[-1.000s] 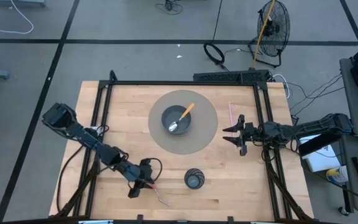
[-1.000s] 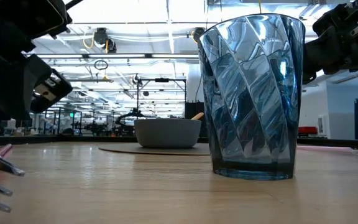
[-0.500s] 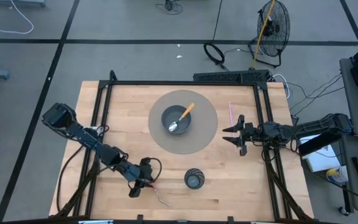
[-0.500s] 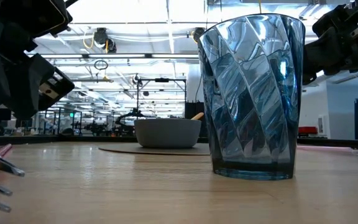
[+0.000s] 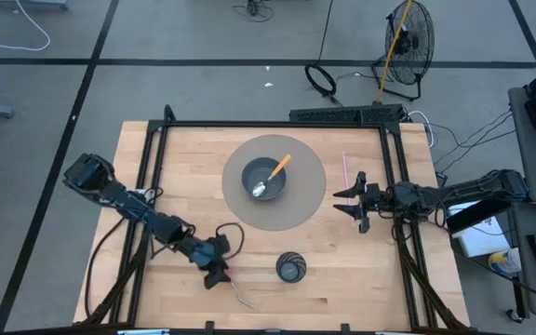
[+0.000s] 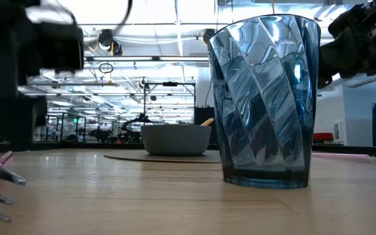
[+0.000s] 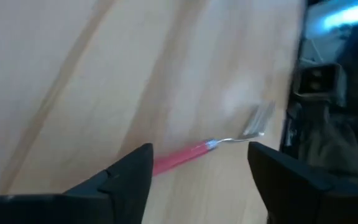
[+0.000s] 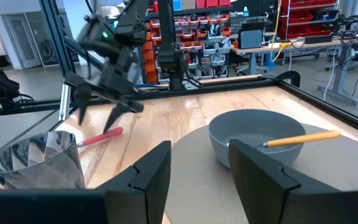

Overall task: Pick & Place Utensil
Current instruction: Put the pink fork into the dark blue bowl

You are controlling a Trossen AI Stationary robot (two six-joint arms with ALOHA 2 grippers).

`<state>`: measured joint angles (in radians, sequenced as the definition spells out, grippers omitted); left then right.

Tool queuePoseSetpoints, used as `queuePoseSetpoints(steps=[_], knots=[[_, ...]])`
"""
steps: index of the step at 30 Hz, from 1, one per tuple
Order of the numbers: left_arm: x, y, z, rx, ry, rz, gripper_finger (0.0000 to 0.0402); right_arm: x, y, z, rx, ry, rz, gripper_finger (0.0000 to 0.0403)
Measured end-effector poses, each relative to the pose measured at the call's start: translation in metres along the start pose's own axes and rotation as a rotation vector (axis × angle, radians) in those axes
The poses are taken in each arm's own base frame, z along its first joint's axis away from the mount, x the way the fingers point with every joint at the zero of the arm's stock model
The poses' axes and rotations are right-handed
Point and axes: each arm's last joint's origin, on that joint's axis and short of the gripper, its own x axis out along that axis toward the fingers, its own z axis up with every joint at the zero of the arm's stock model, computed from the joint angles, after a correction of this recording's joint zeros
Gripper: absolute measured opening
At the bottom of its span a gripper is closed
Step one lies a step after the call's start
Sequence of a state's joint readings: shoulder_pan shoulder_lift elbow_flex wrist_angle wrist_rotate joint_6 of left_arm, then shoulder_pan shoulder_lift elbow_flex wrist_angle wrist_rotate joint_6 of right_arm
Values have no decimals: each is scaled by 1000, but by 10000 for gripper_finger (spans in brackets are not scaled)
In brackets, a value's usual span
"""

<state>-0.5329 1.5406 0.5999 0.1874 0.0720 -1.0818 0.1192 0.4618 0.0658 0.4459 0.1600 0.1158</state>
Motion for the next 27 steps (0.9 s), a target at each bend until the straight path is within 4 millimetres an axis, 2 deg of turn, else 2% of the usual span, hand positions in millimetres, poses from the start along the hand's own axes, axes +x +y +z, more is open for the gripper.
queuePoseSetpoints(steps=[2,6,14,17,23,27], knots=[[0,3,0,-54,28,13,276,0,0,0,0,-2,0,155],[0,2,0,-24,29,9,271,0,0,0,2,-1,1,155],[-3,-13,17,165,2,-23,234,0,0,0,2,2,3,155],[-6,-30,23,295,51,5,226,0,0,0,2,2,3,155],[-30,-72,31,548,82,260,223,0,0,0,1,2,3,155],[-39,-92,29,676,55,296,223,0,0,-1,-1,6,2,155]])
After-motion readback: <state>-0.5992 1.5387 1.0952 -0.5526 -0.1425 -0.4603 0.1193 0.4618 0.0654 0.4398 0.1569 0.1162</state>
